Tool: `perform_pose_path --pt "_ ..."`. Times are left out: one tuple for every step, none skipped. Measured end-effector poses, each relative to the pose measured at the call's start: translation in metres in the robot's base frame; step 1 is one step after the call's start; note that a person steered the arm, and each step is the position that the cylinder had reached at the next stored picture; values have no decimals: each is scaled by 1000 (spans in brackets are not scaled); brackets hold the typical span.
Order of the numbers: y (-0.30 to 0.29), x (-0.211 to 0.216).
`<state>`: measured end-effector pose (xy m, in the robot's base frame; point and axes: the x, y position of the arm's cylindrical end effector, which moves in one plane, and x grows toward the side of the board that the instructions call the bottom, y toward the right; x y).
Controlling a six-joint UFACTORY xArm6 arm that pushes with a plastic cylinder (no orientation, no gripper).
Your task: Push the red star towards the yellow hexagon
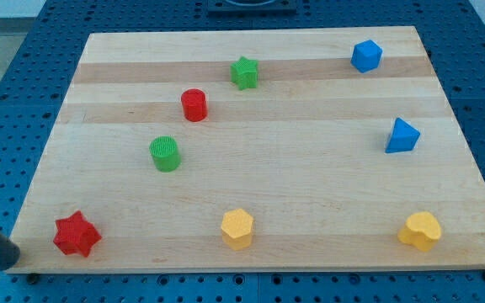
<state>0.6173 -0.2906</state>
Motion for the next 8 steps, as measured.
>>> perform_pose_path --pt "6 -2" --pt "46 -26" --pt "80 -28" --pt "106 -28" --pt "123 -27" --pt "122 -27" --pt "66 -21" --pt "0 1"
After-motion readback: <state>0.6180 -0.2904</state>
